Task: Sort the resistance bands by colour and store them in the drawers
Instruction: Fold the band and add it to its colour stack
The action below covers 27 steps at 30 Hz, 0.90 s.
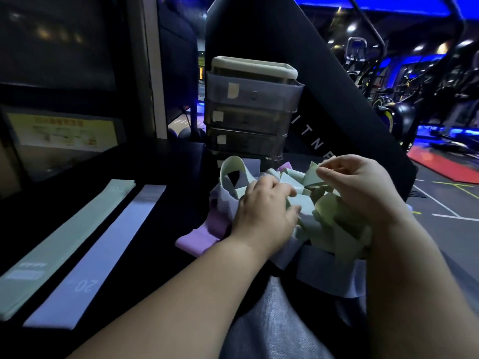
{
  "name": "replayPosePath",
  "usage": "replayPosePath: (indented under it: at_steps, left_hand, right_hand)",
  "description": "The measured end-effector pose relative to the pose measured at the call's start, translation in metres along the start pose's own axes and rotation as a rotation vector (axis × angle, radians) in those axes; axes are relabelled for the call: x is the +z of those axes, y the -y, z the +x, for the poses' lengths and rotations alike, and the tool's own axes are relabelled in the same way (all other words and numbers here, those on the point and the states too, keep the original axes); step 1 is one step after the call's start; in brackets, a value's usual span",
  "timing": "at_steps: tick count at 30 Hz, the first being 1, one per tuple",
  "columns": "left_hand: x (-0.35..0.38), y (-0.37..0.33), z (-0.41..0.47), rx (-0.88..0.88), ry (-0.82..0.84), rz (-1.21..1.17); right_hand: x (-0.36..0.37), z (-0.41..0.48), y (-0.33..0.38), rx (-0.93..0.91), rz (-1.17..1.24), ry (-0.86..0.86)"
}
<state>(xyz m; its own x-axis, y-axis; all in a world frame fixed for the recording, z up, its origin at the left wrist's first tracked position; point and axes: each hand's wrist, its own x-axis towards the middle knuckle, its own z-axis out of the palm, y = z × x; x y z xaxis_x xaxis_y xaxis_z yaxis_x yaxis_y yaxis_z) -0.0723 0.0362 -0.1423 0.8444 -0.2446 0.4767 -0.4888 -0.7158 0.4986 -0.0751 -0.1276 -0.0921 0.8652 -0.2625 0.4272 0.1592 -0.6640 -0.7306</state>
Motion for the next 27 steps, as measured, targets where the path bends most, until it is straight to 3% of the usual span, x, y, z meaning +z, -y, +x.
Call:
replayPosePath:
  at_steps: [3,9,19,27]
  left_hand:
    - [0.006,-0.012,-0.004,0.096,0.038,-0.103]
    - [0.018,-0.013,-0.008,0.140,0.220,0.017]
    - [0.020,-0.021,-0.005,0.123,0.091,-0.090]
    - [0.001,-0.005,-0.001,-0.030,-0.058,-0.414]
  right_hand:
    - [0.006,0.000,0.000,0.034,0.054,-0.027]
    - [0.010,0.004,-0.009,0.129,0.149,-0.046]
    - [0.010,0.007,-0.013,0.145,0.260,-0.062]
    - [-0.005,-0.013,0.003,-0.005,0.260,0.309]
